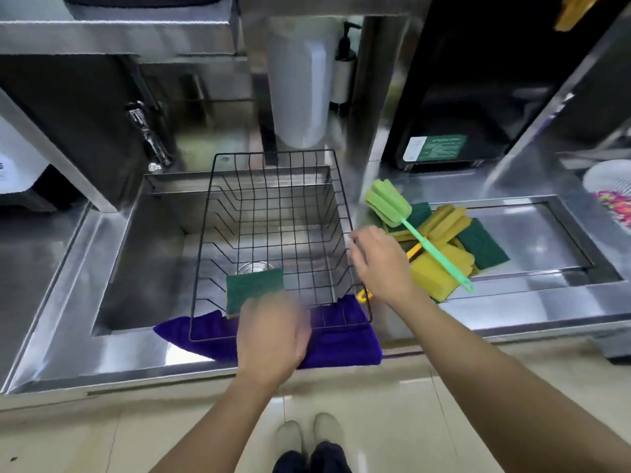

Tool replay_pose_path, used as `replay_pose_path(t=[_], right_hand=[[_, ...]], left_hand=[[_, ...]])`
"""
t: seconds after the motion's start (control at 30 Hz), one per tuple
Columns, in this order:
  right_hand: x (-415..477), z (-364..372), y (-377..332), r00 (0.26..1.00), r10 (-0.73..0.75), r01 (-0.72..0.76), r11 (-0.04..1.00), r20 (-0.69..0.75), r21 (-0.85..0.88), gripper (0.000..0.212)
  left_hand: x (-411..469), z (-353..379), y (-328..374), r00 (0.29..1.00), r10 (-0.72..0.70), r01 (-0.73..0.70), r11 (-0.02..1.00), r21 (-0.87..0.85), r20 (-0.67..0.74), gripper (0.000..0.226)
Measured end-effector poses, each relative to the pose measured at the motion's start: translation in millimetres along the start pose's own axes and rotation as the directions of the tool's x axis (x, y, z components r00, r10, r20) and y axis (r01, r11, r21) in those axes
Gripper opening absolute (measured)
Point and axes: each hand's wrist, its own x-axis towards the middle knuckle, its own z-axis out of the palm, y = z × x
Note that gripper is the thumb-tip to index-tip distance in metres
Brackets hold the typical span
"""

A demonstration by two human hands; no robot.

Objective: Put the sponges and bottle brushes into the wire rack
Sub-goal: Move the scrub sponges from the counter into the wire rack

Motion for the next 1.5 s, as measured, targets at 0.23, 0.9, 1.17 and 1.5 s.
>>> replay_pose_path(t=[0.23,0.9,1.17,1.5], right_hand=[[-41.6,-21.8,52.0,0.990,0.139,-0.131,0.919,-0.008,-0.371,0.014],[-41.4,-43.4,74.0,0.971,0.238,-0.223,0.865,-0.024,-0.449,0.041],[7.0,-84.1,40.5,0.871,0.475,-0.406,0.841,-0.129,0.358,0.049],[52.6,-21.7,-16.6,0.737,0.553,-0.571,0.202,0.389,0.796,0.033]], left_hand=[[13.7,4.0,40.0,0.985,0.112,-0.108,0.994,-0.034,0.130,0.043],[15.0,6.5,47.0,0.991,0.076,-0.071,0.996,-0.050,0.106,0.044],[14.4,7.7,39.4,0.992,0.102,-0.097,0.993,-0.069,0.072,0.043],[-5.3,-3.9,-23.6,1.000,0.002,-0.002,1.000,0.022,0.021,0.043]])
